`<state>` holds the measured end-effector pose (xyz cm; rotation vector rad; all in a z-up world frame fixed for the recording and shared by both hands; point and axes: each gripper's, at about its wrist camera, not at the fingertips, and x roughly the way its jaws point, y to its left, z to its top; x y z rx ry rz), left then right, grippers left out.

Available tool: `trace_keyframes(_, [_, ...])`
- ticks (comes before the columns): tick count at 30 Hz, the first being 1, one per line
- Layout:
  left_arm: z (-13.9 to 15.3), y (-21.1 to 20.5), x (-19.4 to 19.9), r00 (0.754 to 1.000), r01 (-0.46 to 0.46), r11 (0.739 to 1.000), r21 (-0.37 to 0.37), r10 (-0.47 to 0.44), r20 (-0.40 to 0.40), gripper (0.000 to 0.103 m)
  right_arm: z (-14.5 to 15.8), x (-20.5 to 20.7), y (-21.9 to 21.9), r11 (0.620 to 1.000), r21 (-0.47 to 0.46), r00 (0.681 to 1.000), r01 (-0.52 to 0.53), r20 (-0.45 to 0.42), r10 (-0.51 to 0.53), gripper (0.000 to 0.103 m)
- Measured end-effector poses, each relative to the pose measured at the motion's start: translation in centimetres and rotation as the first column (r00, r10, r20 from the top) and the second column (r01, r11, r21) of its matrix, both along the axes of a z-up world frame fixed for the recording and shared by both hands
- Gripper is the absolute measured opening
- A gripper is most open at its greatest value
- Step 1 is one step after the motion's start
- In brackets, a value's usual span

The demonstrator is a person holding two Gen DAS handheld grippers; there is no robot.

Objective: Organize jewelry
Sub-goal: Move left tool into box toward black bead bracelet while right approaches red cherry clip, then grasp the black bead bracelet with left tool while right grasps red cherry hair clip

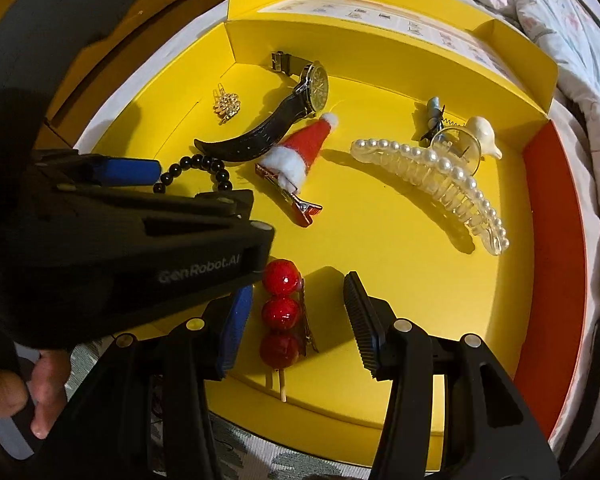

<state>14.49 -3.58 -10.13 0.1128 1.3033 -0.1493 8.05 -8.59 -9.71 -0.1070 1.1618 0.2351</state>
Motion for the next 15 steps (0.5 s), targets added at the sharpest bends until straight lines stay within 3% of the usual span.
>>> trace_keyframes(4, [0.2, 1.1, -0.1, 1.000, -0.023, 1.000, 0.002, 0.023, -0.001, 0.060, -0.1, 0.1, -0.3, 1.000, -0.008, 1.000, 0.010, 0.003, -0.010, 0.042])
trace_keyframes(8, [0.2, 2.2, 0.3, 0.999, -0.047, 0.999, 0.006, 0.048, -0.003, 0.041, 0.0, 0.2, -1.1, 0.999, 0.000, 0.999, 0.033, 0.001, -0.033, 0.027])
trace_keyframes(11, [0.2, 2.7, 0.6, 0.999, -0.047, 0.999, 0.007, 0.047, -0.001, 0.036, 0.0, 0.2, -1.7, 0.999, 0.024, 0.999, 0.036, -0.011, -0.035, 0.026])
trace_keyframes(13, [0.2, 2.9, 0.7, 0.999, -0.050, 0.999, 0.012, 0.050, 0.007, 0.023, 0.0, 0.2, -1.7, 0.999, 0.025, 0.999, 0.035, -0.011, -0.035, 0.025])
trace_keyframes(15, [0.2, 2.9, 0.8, 0.998, -0.049, 0.997, -0.059, 0.047, -0.029, 0.019, 0.0, 0.2, -1.7, 0.999, 0.023, 0.999, 0.035, -0.013, -0.035, 0.025])
